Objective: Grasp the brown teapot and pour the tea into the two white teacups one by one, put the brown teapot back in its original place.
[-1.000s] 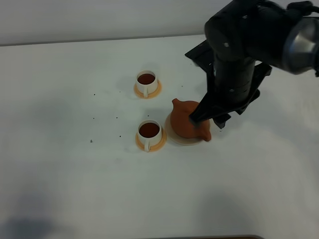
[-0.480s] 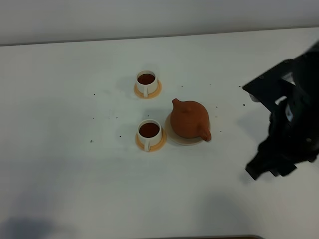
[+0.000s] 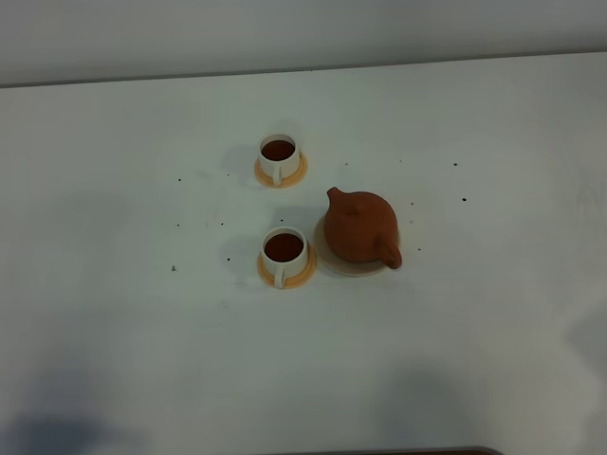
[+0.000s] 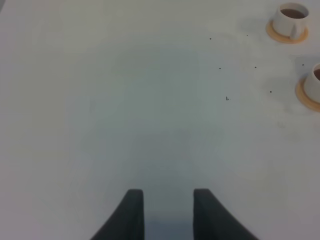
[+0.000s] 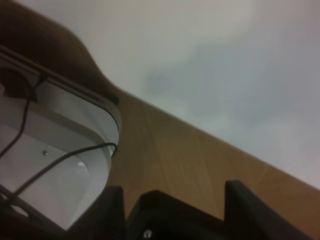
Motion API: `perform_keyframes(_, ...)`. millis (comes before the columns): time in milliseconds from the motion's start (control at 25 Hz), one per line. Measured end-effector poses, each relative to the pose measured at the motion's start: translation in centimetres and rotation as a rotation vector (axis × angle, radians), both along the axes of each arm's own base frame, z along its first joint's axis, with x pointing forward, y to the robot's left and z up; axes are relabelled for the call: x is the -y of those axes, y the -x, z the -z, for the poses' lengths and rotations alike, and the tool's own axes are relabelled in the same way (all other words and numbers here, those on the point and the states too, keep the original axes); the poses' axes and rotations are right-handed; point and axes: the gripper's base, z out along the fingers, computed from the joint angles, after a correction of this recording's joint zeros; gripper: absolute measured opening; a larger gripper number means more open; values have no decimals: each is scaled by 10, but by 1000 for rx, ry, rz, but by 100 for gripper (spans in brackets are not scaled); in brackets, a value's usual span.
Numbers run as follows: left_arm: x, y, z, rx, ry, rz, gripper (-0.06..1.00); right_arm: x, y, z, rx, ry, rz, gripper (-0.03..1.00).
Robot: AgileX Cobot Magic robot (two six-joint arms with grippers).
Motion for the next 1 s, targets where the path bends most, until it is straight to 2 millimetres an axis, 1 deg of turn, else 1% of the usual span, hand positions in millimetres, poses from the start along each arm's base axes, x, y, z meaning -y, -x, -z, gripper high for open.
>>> perform_keyframes(80,0,0,0,0,0,0,24,9,9,1,23,-23,1,44)
perform_keyframes(160,0,0,0,0,0,0,24,14,14,-2,58,-58,2,44)
perform_keyframes(600,0,0,0,0,-1,1,24,31,36,-17,159,-233,19,44)
perform_keyframes(760,0,0,0,0,-1,1,24,34,39,-16,171,-250,27,44)
perform_keyframes(1000,0,0,0,0,-1,1,24,36,31,-16,265,-226,24,44)
